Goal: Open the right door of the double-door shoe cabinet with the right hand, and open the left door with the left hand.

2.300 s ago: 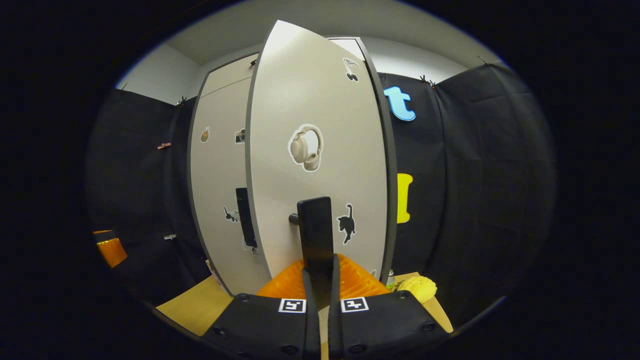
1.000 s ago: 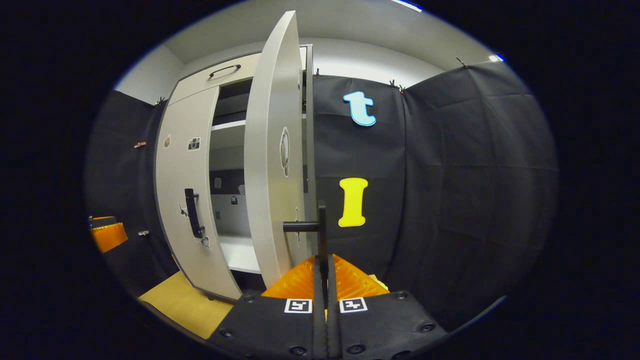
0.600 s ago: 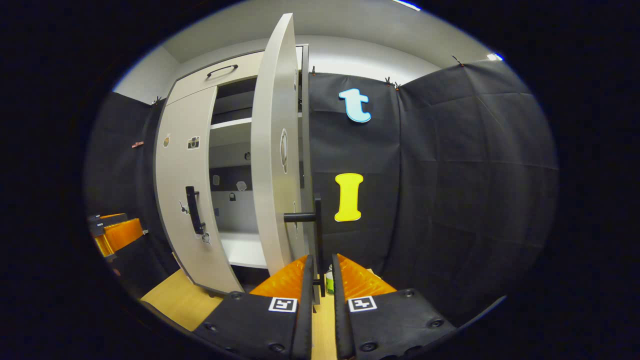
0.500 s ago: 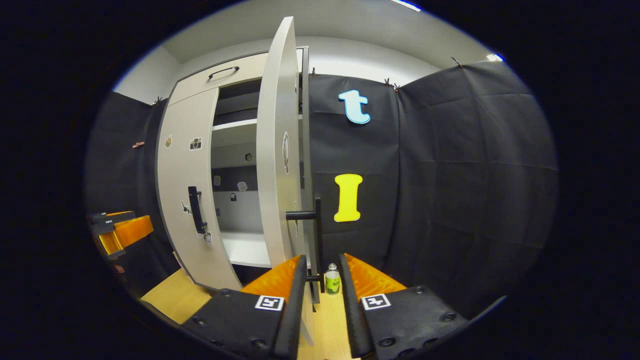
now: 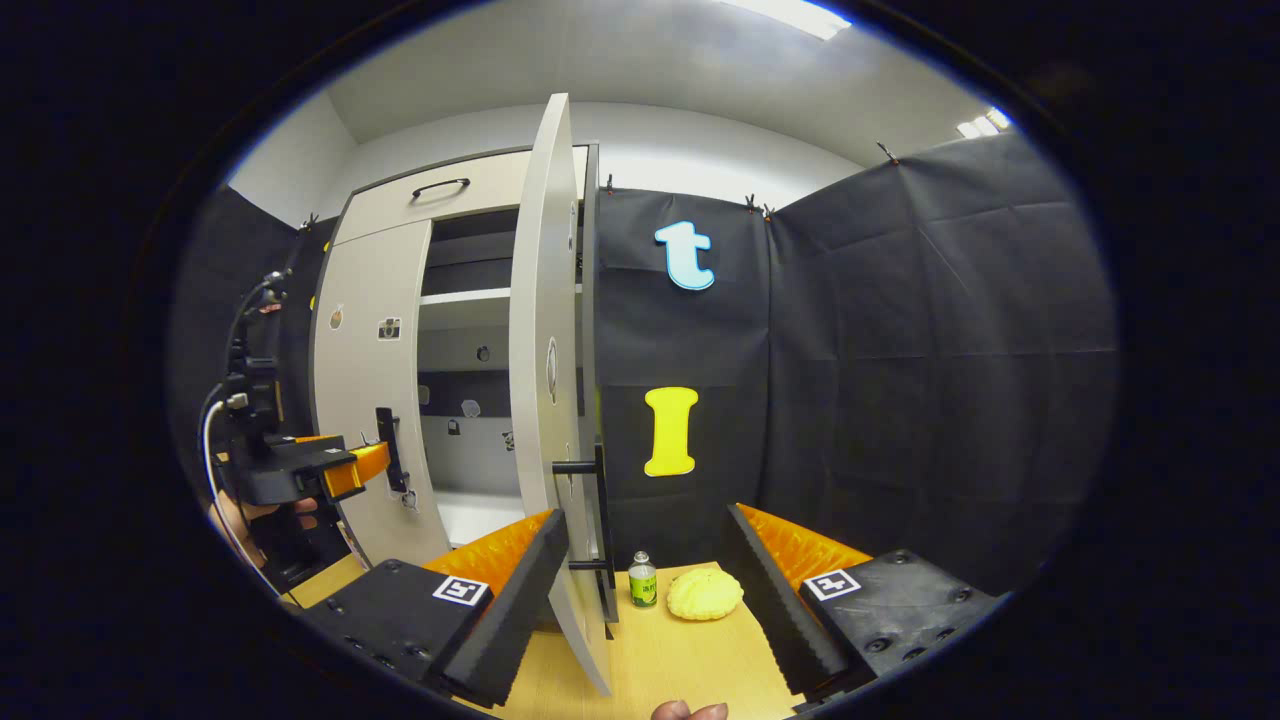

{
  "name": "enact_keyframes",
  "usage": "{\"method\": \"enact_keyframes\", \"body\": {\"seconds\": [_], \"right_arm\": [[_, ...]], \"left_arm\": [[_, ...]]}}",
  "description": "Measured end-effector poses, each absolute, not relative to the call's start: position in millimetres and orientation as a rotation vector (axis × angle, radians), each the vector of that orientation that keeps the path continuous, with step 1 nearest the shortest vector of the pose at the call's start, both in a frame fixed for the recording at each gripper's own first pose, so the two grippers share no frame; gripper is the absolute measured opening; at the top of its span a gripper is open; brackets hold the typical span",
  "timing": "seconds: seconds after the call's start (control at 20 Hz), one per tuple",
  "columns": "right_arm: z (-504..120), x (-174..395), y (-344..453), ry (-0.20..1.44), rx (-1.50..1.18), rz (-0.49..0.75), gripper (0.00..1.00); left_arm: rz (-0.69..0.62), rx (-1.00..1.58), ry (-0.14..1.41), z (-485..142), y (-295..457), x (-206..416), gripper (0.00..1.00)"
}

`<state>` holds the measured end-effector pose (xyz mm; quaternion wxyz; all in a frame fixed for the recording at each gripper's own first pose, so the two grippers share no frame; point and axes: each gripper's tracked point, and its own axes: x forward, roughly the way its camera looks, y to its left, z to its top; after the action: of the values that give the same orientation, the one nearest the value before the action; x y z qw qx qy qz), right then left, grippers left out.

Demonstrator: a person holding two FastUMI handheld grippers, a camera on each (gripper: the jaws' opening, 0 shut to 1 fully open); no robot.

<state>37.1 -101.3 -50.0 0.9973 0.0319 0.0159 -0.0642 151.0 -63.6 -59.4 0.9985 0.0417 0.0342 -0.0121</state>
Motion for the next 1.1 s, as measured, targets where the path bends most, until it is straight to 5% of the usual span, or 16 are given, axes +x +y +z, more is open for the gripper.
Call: {"method": "enact_keyframes", "body": {"seconds": [0.2, 0.75, 1.1], "right_arm": [[-59, 39, -111, 0.041, 0.048, -0.129, 0.98], [-55, 45, -137, 0.027, 0.044, -0.166, 0.99], [-56, 36, -141, 0.025, 0.062, -0.183, 0.99]], "left_arm": [[0.038, 0.102, 0.052, -71, -42, 194, 0.9], [0.084, 0.121, 0.084, -93, -32, 243, 0.37], [0.064, 0.047, 0.097, -100, -33, 244, 0.37]]}}
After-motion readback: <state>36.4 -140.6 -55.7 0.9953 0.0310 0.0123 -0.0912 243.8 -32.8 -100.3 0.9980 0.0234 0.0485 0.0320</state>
